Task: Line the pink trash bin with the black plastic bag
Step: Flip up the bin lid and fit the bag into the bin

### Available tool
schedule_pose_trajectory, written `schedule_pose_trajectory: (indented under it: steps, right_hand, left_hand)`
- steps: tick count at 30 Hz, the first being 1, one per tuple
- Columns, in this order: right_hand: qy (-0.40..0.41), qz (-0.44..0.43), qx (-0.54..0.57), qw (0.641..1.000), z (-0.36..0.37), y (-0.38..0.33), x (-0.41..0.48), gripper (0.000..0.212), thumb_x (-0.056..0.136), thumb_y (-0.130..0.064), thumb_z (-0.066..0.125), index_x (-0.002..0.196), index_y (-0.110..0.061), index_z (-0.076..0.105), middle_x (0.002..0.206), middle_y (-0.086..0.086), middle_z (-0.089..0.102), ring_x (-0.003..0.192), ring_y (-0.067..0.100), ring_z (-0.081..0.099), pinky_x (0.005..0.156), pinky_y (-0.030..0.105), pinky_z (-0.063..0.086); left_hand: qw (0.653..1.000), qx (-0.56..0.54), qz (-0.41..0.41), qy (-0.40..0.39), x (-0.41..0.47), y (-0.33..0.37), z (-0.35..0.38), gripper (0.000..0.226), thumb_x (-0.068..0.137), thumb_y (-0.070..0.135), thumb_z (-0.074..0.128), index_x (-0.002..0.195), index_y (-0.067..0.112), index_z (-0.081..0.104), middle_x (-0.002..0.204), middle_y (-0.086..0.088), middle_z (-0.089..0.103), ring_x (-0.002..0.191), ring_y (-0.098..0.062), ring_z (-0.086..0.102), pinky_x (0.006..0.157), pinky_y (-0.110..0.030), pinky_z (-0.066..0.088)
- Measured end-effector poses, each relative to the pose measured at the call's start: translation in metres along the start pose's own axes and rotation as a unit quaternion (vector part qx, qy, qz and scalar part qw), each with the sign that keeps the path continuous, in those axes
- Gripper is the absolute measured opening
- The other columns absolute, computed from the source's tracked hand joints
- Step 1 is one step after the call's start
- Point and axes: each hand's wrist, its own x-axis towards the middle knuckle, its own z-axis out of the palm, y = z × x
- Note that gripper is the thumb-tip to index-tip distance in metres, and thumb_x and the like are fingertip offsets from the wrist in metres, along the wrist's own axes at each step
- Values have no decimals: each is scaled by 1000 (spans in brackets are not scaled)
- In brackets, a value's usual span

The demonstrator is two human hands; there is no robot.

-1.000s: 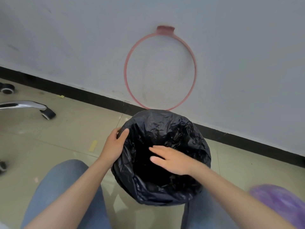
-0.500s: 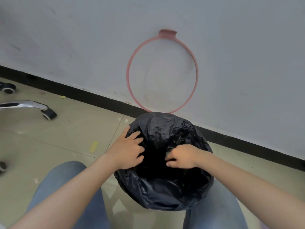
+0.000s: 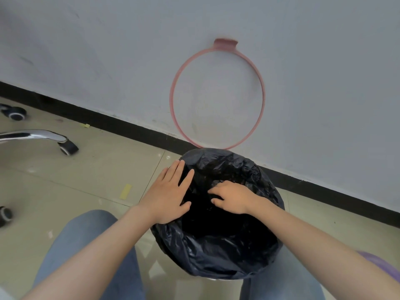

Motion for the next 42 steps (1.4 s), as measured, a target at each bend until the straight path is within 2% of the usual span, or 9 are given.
schedule_pose_trajectory:
  steps: [8,11,14,19,25,30,35,38,42]
  right_hand:
    - [-17,45,6,999,-1,5,27,57,94,-28,40,145,-22,14,157,7,12,142,28,13,112,48,23]
    - [0,23,-6,1000,-12,-2,17,45,92,-26,42,137,-19,37,150,10,32,136,30,30,108,46,35]
    - [206,51,56,976,-53,1,-1,30,89,-20,42,113,-18,61,123,8,63,113,30,55,92,39,46]
    - [481,185,246,821,-138,38,-5,35,90,-12,43,123,-9,51,130,18,49,123,32,39,95,36,38]
    - [414,183,513,729,-174,70,19,65,88,-12,48,143,-12,14,151,15,22,137,29,26,111,39,25]
    - [398,160,559,709,-171,78,10,61,90,-13,47,143,-12,18,151,10,24,133,25,32,109,35,27]
    - [347,158,528,759,-166,87,4,43,92,-25,46,132,-20,33,128,6,38,117,21,39,97,29,32]
    - [363,204,529,739,-165,94,10,61,92,-31,45,144,-16,17,153,9,19,138,28,25,111,41,25]
    - [347,186,606,691,-159,85,20,67,92,-26,47,144,-10,8,152,10,20,137,27,25,109,39,25]
  left_hand:
    - [998,-59,-24,9,-4,3,-4,75,92,45,30,143,12,-14,154,-14,-19,138,-19,-26,107,-25,-12]
    - [997,-64,-31,9,-5,2,-5,74,93,42,33,143,12,-13,154,-13,-19,142,-22,-21,108,-25,-11]
    - [997,-64,-31,12,-4,2,-4,74,93,43,32,143,12,-13,154,-13,-19,140,-21,-23,109,-26,-11]
    - [999,-43,-28,8,-4,3,-4,76,90,51,24,143,11,-13,154,-14,-18,125,-13,-31,107,-25,-12]
    - [998,-42,-34,15,-1,0,-2,93,63,61,-2,143,13,-13,155,-11,-18,127,-14,-32,108,-26,-11]
    - [998,-40,-40,11,0,-2,0,93,64,62,-1,143,13,-14,155,-10,-19,127,-12,-32,108,-25,-11]
    - [999,-30,-45,1,-1,2,0,86,75,60,8,143,12,-13,155,-10,-18,127,-11,-31,108,-25,-11]
    - [998,-32,-45,-6,-1,5,0,86,76,61,9,143,11,-14,155,-10,-19,127,-11,-31,108,-25,-11]
    - [998,-35,-47,-6,-1,4,-2,92,68,63,3,142,12,-15,155,-9,-20,128,-11,-31,108,-25,-12]
